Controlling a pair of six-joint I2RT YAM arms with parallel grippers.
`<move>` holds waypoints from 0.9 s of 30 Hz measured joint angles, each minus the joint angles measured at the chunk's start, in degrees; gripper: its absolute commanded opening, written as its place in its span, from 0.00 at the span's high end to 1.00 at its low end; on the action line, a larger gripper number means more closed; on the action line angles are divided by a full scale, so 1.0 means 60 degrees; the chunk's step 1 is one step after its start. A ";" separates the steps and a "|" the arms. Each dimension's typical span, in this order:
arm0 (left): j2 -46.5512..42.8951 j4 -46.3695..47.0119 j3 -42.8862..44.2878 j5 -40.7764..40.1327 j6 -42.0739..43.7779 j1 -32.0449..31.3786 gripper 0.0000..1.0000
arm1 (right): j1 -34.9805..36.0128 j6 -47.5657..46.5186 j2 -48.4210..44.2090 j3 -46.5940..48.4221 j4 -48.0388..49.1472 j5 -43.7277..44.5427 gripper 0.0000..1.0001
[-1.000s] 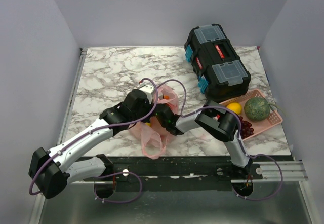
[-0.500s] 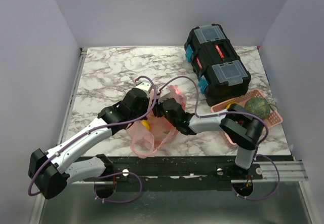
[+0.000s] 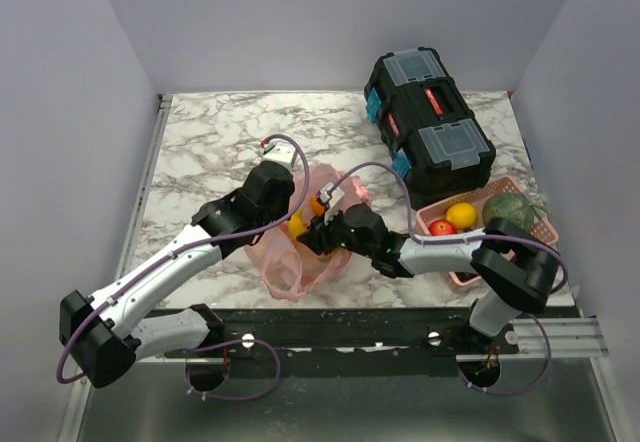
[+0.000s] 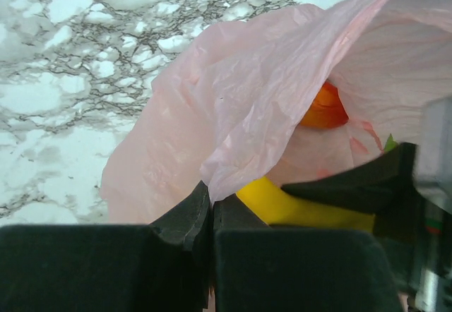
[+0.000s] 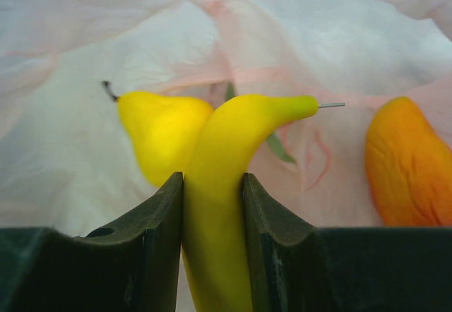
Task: Take the fake fruits out of the plastic bag
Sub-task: Take out the fake fruit from the plastic bag.
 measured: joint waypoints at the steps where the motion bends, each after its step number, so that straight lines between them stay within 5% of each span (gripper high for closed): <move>1: 0.0055 -0.0015 0.0098 -0.0073 0.0080 0.0007 1.00 | 0.0000 0.0069 -0.0219 -0.0109 -0.0004 -0.0204 0.96; 13: 0.0576 -0.1027 0.1650 -0.0688 0.1781 0.0146 1.00 | 0.0000 0.1038 -0.2830 -0.0521 -0.0022 -0.1781 0.99; 27: 0.0335 -0.0208 0.0302 -0.2528 0.2568 0.0291 1.00 | -0.0004 0.1876 -0.4725 -0.0463 -0.0514 -0.1996 0.99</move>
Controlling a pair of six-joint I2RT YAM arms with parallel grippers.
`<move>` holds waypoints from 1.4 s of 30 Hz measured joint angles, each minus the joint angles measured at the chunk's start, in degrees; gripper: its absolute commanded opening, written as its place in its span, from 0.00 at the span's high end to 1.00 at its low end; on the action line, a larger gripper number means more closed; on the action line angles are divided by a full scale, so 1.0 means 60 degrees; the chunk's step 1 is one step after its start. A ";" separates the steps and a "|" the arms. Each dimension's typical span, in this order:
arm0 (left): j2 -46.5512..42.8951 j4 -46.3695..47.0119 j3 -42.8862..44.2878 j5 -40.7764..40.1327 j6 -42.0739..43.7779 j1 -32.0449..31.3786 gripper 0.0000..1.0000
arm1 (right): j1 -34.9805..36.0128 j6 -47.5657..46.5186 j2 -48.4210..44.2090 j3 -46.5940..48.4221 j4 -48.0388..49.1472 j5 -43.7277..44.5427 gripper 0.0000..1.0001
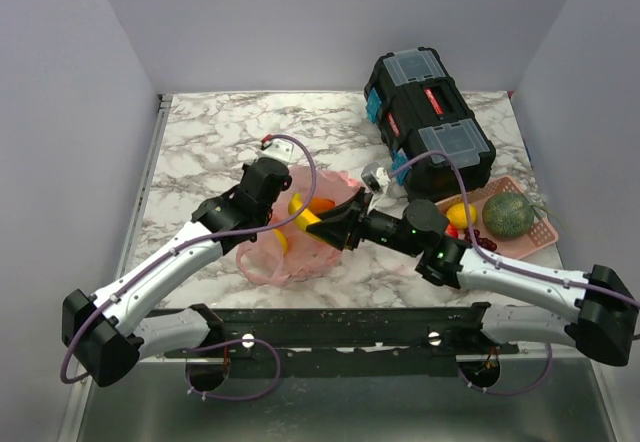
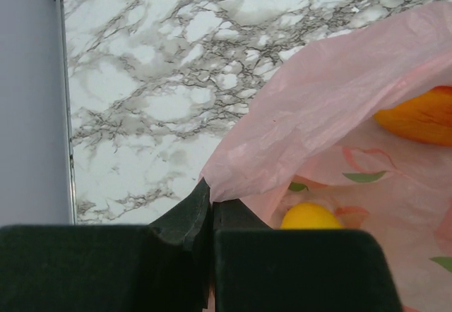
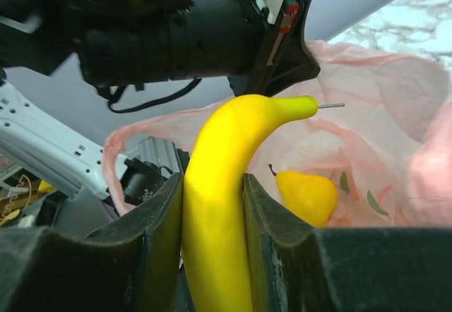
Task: Take the fake fruits out of the plastic bag
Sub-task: Take out the fake fruit from the plastic bag, then place the fake fruit in the bin.
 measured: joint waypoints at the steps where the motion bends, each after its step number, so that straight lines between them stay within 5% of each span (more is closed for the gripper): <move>1: -0.0073 0.0084 -0.0076 -0.0047 -0.0015 0.0058 1.00 | 0.0000 0.0022 -0.0219 0.0000 -0.0127 0.0018 0.99; 15: -0.0408 0.0423 -0.0149 0.0222 -0.0277 0.0641 1.00 | 0.0000 -0.0401 -0.4972 -0.0302 -0.2528 0.3238 0.99; 24: -0.0408 0.0426 -0.0149 0.0503 -0.0317 0.0736 1.00 | -0.0004 0.0215 -0.6619 -0.0721 -0.4903 0.8182 0.99; 30: -0.0375 0.0426 -0.0149 0.0721 -0.0346 0.0776 1.00 | -0.0004 0.2306 -0.6120 -0.0725 -0.7395 1.0659 0.99; 34: -0.0328 0.0426 -0.0149 0.0841 -0.0361 0.0780 1.00 | -0.0022 0.4324 -0.4430 -0.0066 -0.9847 1.1916 0.99; 42: -0.0317 0.0423 -0.0149 0.0976 -0.0415 0.0783 1.00 | -0.2218 0.5643 -0.2175 0.0339 -1.1457 1.1759 0.99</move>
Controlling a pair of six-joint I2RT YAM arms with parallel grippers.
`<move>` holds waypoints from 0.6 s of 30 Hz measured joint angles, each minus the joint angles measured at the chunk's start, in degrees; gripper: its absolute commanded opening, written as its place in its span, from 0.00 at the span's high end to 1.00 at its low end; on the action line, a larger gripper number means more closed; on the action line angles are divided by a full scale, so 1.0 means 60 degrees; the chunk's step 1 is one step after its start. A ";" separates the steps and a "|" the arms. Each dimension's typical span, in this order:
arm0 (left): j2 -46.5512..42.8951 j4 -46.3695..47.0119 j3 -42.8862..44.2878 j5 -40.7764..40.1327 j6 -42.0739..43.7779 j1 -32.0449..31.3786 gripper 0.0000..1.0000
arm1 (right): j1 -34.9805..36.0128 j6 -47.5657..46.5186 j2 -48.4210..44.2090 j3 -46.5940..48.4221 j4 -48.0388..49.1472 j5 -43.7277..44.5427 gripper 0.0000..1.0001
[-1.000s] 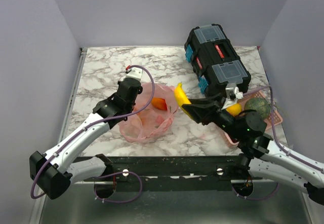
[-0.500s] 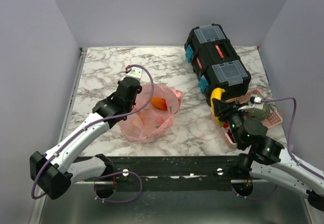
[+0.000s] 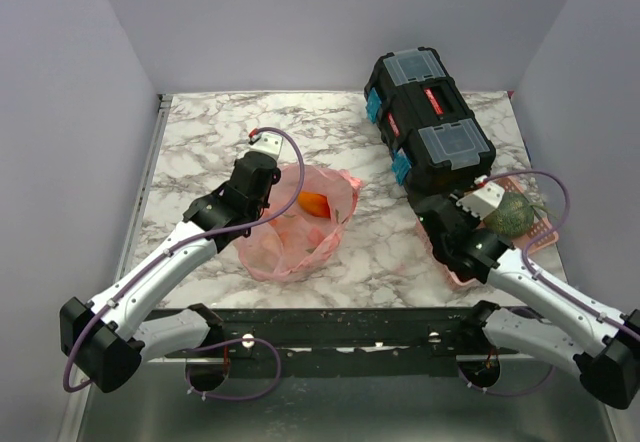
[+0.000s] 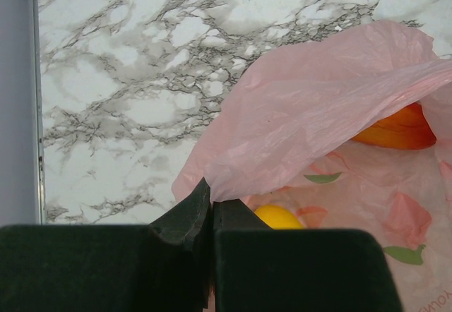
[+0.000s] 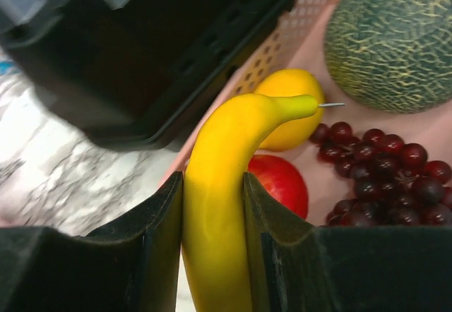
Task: Take the fake fruits out of the plastic bag
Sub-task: Place the fake fruit in the bin.
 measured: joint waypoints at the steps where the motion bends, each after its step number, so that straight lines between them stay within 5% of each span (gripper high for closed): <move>1: -0.0004 0.0000 0.0000 0.0007 0.0000 0.0000 1.00 | -0.0419 -0.0102 -0.0015 -0.0138 0.0135 -0.0215 0.99; 18: -0.0149 0.0000 0.0000 0.0244 -0.0036 0.0011 1.00 | -0.3960 -0.2699 -0.0069 -0.1800 0.4637 -0.3778 0.99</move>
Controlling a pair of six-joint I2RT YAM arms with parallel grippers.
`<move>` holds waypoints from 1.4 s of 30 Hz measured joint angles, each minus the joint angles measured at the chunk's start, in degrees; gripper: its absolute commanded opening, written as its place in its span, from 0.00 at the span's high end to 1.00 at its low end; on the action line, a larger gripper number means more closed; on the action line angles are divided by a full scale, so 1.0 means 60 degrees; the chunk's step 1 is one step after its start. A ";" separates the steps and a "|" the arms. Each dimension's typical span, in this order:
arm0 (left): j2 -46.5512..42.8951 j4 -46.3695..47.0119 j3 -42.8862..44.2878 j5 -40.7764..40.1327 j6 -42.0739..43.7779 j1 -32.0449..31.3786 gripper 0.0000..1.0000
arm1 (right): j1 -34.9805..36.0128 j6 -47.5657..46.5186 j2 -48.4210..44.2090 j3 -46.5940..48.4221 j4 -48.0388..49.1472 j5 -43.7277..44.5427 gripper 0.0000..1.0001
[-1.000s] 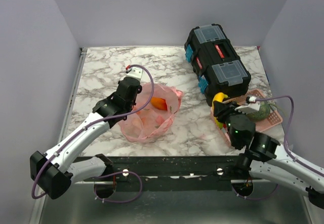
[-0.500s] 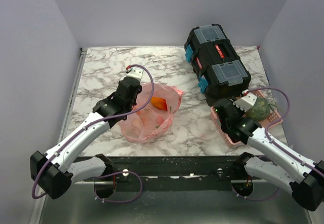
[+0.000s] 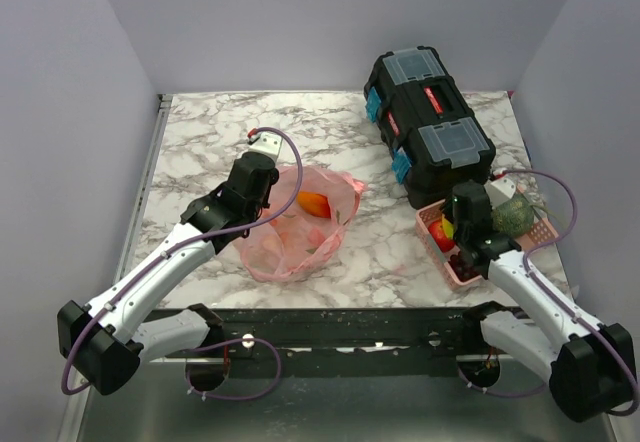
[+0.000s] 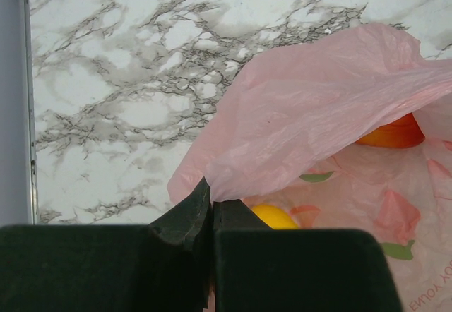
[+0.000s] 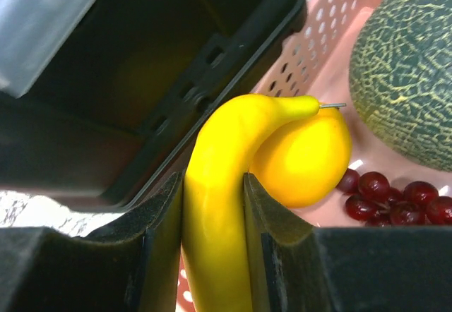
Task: Take the fake fruits out of the plastic bag
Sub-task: Place the fake fruit in the bin.
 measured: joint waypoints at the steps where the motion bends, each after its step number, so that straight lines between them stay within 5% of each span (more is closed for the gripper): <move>1: -0.0007 0.0000 0.0000 0.0004 0.0000 -0.0004 1.00 | -0.0364 -0.0025 0.0120 -0.0058 0.0193 -0.0313 0.99; 8: -0.0007 0.0004 0.0000 0.0044 -0.0007 0.0000 1.00 | -0.1909 -0.0029 0.0299 -0.0273 0.0994 -0.1501 0.91; 22: -0.0007 0.0000 0.0000 0.0113 -0.0029 0.0000 1.00 | -0.2528 -0.0204 0.0459 -0.0601 0.1647 -0.2200 0.28; 33: -0.0007 0.0000 0.0000 0.0237 -0.0033 0.0004 1.00 | -0.2524 -0.0940 -0.0233 -0.0226 0.0827 -0.2499 0.23; 42: 0.0015 0.0000 0.0000 0.0288 -0.0036 0.0004 1.00 | -0.2524 -0.1279 -0.0248 0.0146 0.0612 -0.4033 0.30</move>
